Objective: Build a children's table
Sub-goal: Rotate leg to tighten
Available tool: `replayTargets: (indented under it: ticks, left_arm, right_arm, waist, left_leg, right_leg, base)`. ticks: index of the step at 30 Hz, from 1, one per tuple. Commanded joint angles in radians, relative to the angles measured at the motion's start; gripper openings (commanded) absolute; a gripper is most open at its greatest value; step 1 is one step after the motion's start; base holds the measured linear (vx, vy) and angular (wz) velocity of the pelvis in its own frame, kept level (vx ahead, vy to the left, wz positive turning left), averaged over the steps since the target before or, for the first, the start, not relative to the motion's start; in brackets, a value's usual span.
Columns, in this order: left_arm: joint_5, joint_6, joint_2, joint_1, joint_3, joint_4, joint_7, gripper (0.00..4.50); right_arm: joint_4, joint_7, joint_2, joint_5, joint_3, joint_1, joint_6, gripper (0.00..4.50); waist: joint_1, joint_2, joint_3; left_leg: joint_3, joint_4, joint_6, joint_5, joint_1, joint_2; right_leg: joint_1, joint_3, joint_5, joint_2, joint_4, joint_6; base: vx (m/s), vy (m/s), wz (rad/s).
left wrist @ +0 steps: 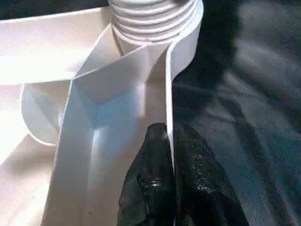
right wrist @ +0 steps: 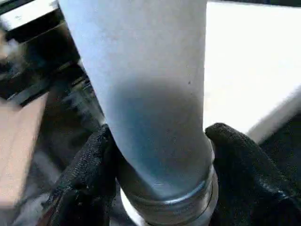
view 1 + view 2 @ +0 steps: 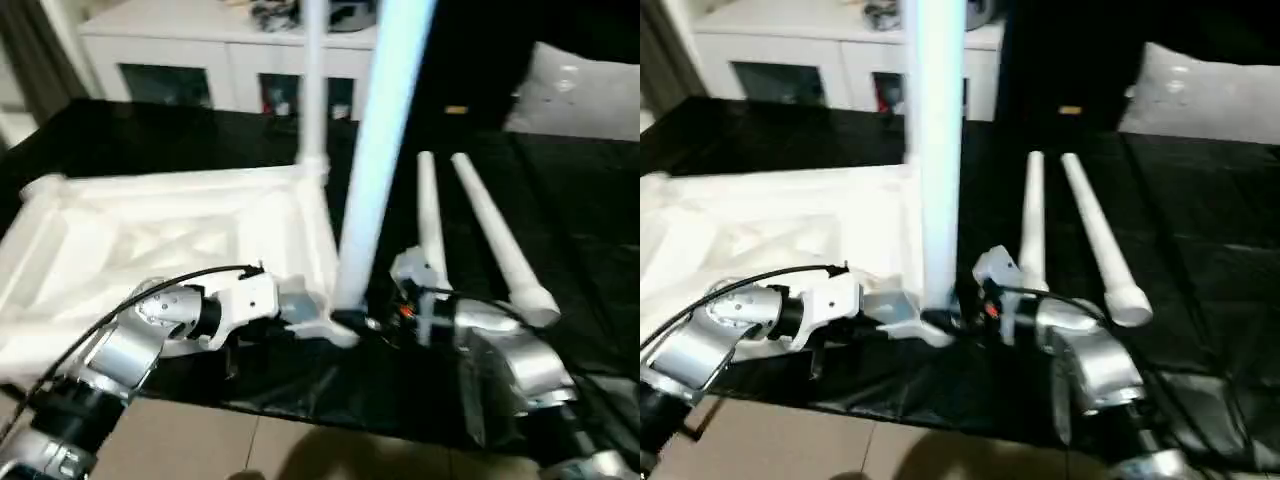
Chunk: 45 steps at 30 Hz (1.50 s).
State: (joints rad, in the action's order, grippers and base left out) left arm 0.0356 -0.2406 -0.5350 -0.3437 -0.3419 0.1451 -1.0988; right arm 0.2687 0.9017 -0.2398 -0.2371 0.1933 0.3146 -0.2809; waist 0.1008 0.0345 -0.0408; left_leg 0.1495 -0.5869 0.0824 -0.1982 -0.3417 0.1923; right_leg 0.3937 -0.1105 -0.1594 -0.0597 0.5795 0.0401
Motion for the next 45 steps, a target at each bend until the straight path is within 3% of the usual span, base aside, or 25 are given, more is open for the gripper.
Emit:
replayTargets:
  ticks: [1, 2, 3, 4, 5, 6, 7, 9, 11, 14, 16, 17, 18, 21, 23, 25, 26, 29, 32, 33, 36, 41, 45]
  left_arm:
    - [-0.027, -0.056, 0.076, 0.008, -0.033, -0.125, 0.051, 0.0]
    - [-0.013, -0.111, 0.115, 0.015, -0.028, -0.152, 0.112, 0.0]
    - [-0.006, -0.144, 0.143, 0.016, -0.024, -0.165, 0.147, 0.0]
    - [-0.002, -0.171, 0.166, 0.016, -0.021, -0.175, 0.175, 0.0]
    - [0.001, -0.187, 0.182, 0.016, -0.02, -0.18, 0.193, 0.0]
    - [0.009, -0.214, 0.215, 0.012, -0.019, -0.187, 0.227, 0.0]
    - [0.019, -0.236, 0.242, 0.008, -0.019, -0.19, 0.255, 0.0]
    - [0.076, -0.253, 0.304, -0.022, -0.041, -0.164, 0.329, 0.0]
    - [0.101, -0.245, 0.308, -0.036, -0.054, -0.145, 0.352, 0.0]
    - [0.114, -0.256, 0.302, -0.047, -0.055, -0.136, 0.37, 0.0]
    - [0.131, -0.257, 0.286, -0.06, -0.054, -0.119, 0.378, 0.0]
    - [0.135, -0.259, 0.281, -0.063, -0.054, -0.115, 0.381, 0.0]
    - [0.135, -0.259, 0.281, -0.063, -0.054, -0.115, 0.381, 0.0]
    - [0.148, -0.24, 0.26, -0.064, -0.035, -0.079, 0.376, 0.0]
    - [0.148, -0.226, 0.252, -0.064, -0.029, -0.061, 0.372, 0.0]
    - [0.151, -0.204, 0.238, -0.067, -0.029, -0.035, 0.368, 0.0]
    - [0.148, -0.187, 0.23, -0.07, -0.031, -0.023, 0.363, 0.0]
    - [0.132, -0.159, 0.211, -0.072, -0.033, 0.0, 0.335, 0.0]
    - [0.124, -0.132, 0.194, -0.075, -0.036, 0.019, 0.313, 0.0]
    - [0.123, -0.094, 0.17, -0.078, -0.04, 0.043, 0.283, 0.0]
    - [0.116, -0.047, 0.14, -0.08, -0.044, 0.063, 0.239, 0.0]
    - [0.089, 0.064, 0.073, -0.077, -0.06, 0.083, 0.121, 0.0]
    - [0.07, 0.154, 0.016, -0.077, -0.086, 0.08, 0.012, 0.0]
  right_arm:
    - [0.107, -0.16, 0.055, 0.069, 0.015, 0.014, -0.047, 2.62]
    - [0.142, -0.228, 0.093, 0.077, 0.0, 0.029, -0.048, 2.62]
    - [0.16, -0.267, 0.115, 0.079, -0.01, 0.039, -0.052, 2.62]
    - [0.175, -0.299, 0.133, 0.081, -0.019, 0.047, -0.055, 2.62]
    - [0.186, -0.321, 0.145, 0.081, -0.025, 0.052, -0.058, 2.61]
    - [0.21, -0.361, 0.168, 0.081, -0.036, 0.066, -0.062, 2.61]
    - [0.228, -0.393, 0.186, 0.08, -0.046, 0.076, -0.061, 2.61]
    - [0.313, -0.489, 0.227, 0.102, -0.058, 0.128, -0.04, 2.61]
    - [0.341, -0.514, 0.234, 0.113, -0.063, 0.146, -0.025, 2.61]
    - [0.351, -0.521, 0.244, 0.101, -0.089, 0.152, -0.017, 2.61]
    - [0.35, -0.505, 0.243, 0.092, -0.101, 0.147, -0.01, 2.61]
    - [0.351, -0.498, 0.242, 0.09, -0.1, 0.144, -0.006, 3.17]
    - [0.351, -0.498, 0.242, 0.09, -0.1, 0.144, -0.006, 3.31]
    - [0.336, -0.495, 0.233, 0.066, -0.131, 0.129, 0.027, 3.52]
    - [0.315, -0.469, 0.215, 0.071, -0.123, 0.12, 0.049, 3.74]
    - [0.279, -0.424, 0.184, 0.075, -0.117, 0.103, 0.075, 3.78]
    - [0.261, -0.401, 0.169, 0.075, -0.117, 0.095, 0.088, 3.85]
    - [0.194, -0.32, 0.108, 0.075, -0.11, 0.072, 0.135, 4.1]
    - [0.155, -0.264, 0.061, 0.067, -0.113, 0.064, 0.154, 4.34]
    - [0.105, -0.187, 0.003, 0.057, -0.107, 0.055, 0.171, 4.43]
    - [0.057, -0.101, -0.054, 0.047, -0.093, 0.046, 0.182, 4.43]
    - [0.012, 0.045, -0.152, 0.06, -0.043, 0.037, 0.197, 4.43]
    - [0.004, 0.143, -0.203, 0.087, 0.013, 0.044, 0.213, 4.43]
  waist:
    - [-0.004, 0.013, 0.045]
    - [-0.02, 0.015, 0.037]
    - [-0.032, 0.014, 0.032]
    - [-0.032, 0.014, 0.032]
    - [-0.043, 0.014, 0.035]
    - [-0.048, 0.004, 0.038]
    - [-0.05, 0.009, 0.039]
    - [-0.055, 0.006, 0.036]
    - [-0.058, 0.008, 0.038]
    - [-0.062, 0.009, 0.04]
    - [-0.06, 0.01, 0.041]
    - [-0.059, 0.012, 0.043]
    - [-0.058, 0.012, 0.044]
    - [-0.051, 0.019, 0.047]
    - [-0.04, 0.017, 0.051]
    - [-0.035, 0.021, 0.051]
    - [-0.032, 0.019, 0.052]
    - [-0.008, 0.017, 0.061]
    - [-0.004, 0.013, 0.066]
    - [0.0, 0.012, 0.064]
    - [0.005, 0.012, 0.061]
    - [0.007, 0.008, 0.056]
    - [0.012, 0.005, 0.058]
  left_leg:
    - [-0.011, 0.078, -0.004, -0.302, 0.0, 0.035]
    - [-0.012, 0.077, 0.003, -0.35, 0.007, 0.031]
    - [-0.013, 0.071, 0.002, -0.398, 0.023, 0.025]
    - [-0.013, 0.071, 0.002, -0.398, 0.023, 0.025]
    - [-0.016, 0.067, -0.005, -0.403, 0.025, 0.019]
    - [-0.017, 0.069, -0.014, -0.402, 0.019, 0.021]
    - [-0.018, 0.07, -0.014, -0.399, 0.019, 0.023]
    - [-0.019, 0.067, -0.02, -0.402, 0.019, 0.018]
    - [-0.02, 0.065, -0.022, -0.409, 0.019, 0.015]
    - [-0.024, 0.07, -0.028, -0.41, 0.013, 0.019]
    - [-0.023, 0.072, -0.031, -0.407, 0.013, 0.021]
    - [-0.025, 0.076, -0.03, -0.398, 0.008, 0.025]
    - [-0.025, 0.077, -0.03, -0.391, 0.005, 0.027]
    - [-0.021, 0.076, -0.029, -0.376, 0.01, 0.029]
    - [-0.019, 0.08, -0.034, -0.318, -0.002, 0.032]
    - [-0.017, 0.079, -0.034, -0.301, -0.002, 0.033]
    - [-0.014, 0.078, -0.036, -0.296, 0.0, 0.032]
    - [-0.01, 0.072, -0.052, -0.199, -0.009, 0.035]
    - [-0.01, 0.066, -0.067, -0.121, -0.02, 0.034]
    - [-0.008, 0.061, -0.078, -0.124, -0.021, 0.029]
    - [-0.006, 0.062, -0.087, -0.136, -0.02, 0.031]
    - [-0.006, 0.066, -0.082, -0.188, -0.015, 0.032]
    - [-0.007, 0.066, -0.081, -0.184, -0.013, 0.037]
  right_leg:
    - [-0.048, 0.047, -0.512, -0.091, -0.091, 0.08]
    - [-0.043, 0.039, -0.572, -0.089, -0.102, 0.064]
    - [-0.035, 0.026, -0.641, -0.086, -0.122, 0.038]
    - [-0.035, 0.026, -0.641, -0.086, -0.122, 0.038]
    - [-0.039, 0.022, -0.647, -0.087, -0.127, 0.023]
    - [-0.043, 0.021, -0.635, -0.085, -0.128, 0.014]
    - [-0.042, 0.022, -0.621, -0.086, -0.123, 0.02]
    - [-0.038, 0.015, -0.635, -0.085, -0.129, 0.014]
    - [-0.039, 0.011, -0.649, -0.085, -0.133, -0.004]
    - [-0.04, 0.016, -0.62, -0.089, -0.129, 0.002]
    - [-0.04, 0.021, -0.592, -0.088, -0.124, 0.016]
    - [-0.043, 0.025, -0.562, -0.09, -0.118, 0.031]
    - [-0.045, 0.027, -0.544, -0.09, -0.115, 0.038]
    - [-0.041, 0.037, -0.489, -0.091, -0.11, 0.073]
    - [-0.051, 0.041, -0.411, -0.089, -0.095, 0.092]
    - [-0.051, 0.043, -0.392, -0.09, -0.094, 0.102]
    - [-0.051, 0.043, -0.388, -0.09, -0.096, 0.101]
    - [-0.059, 0.048, -0.282, -0.091, -0.08, 0.12]
    - [-0.064, 0.051, -0.194, -0.09, -0.064, 0.141]
    - [-0.063, 0.049, -0.207, -0.088, -0.067, 0.137]
    - [-0.059, 0.048, -0.254, -0.087, -0.072, 0.122]
    - [-0.055, 0.047, -0.365, -0.087, -0.083, 0.098]
    - [-0.052, 0.051, -0.354, -0.088, -0.077, 0.107]
  base:
    - [0.0, 0.0, 0.0]
    - [0.0, 0.0, 0.0]
    - [0.0, 0.0, 0.0]
    - [0.0, 0.0, 0.0]
    - [0.0, 0.0, 0.0]
    - [0.0, 0.0, 0.0]
    - [0.0, 0.0, 0.0]
    - [0.0, 0.0, 0.0]
    - [0.0, 0.0, 0.0]
    - [0.0, 0.0, 0.0]
    - [0.0, 0.0, 0.0]
    - [0.0, 0.0, 0.0]
    - [0.0, 0.0, 0.0]
    - [0.0, 0.0, 0.0]
    - [0.0, 0.0, 0.0]
    - [0.0, 0.0, 0.0]
    - [0.0, 0.0, 0.0]
    - [0.0, 0.0, 0.0]
    - [0.0, 0.0, 0.0]
    - [0.0, 0.0, 0.0]
    - [0.0, 0.0, 0.0]
    - [0.0, 0.0, 0.0]
    - [0.0, 0.0, 0.0]
